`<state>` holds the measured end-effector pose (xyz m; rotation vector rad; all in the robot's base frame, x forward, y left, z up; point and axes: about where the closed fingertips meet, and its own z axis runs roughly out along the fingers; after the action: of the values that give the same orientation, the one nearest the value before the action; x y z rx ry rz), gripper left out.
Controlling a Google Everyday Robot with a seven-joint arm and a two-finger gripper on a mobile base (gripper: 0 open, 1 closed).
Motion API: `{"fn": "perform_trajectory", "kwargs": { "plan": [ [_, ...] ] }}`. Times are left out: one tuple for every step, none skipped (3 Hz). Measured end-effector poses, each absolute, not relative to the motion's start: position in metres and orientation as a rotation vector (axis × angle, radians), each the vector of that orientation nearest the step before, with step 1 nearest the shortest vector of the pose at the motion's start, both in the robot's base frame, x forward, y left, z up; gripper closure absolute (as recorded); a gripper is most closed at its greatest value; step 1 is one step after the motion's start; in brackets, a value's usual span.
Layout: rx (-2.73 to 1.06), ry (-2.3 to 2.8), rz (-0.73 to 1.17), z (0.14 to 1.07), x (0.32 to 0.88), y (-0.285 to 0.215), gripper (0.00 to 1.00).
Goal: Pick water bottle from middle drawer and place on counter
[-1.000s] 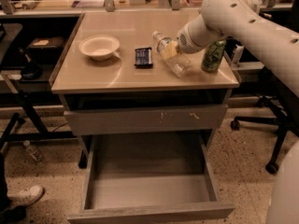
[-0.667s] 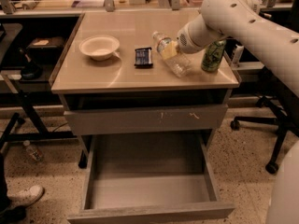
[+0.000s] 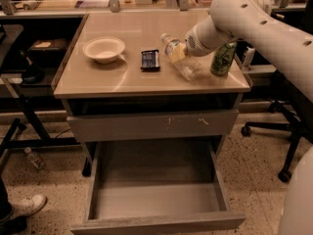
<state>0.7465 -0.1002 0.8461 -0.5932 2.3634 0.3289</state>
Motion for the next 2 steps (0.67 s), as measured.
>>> {"fn": "perform_trajectory", "kwargs": {
  "plan": [
    [-0.593,2.363,0.329,0.8460,0.7466,-0.1001,0.12],
    [-0.593,2.364,0.329,0.8460,0.7466,-0.1001,0.00]
  ]
}}
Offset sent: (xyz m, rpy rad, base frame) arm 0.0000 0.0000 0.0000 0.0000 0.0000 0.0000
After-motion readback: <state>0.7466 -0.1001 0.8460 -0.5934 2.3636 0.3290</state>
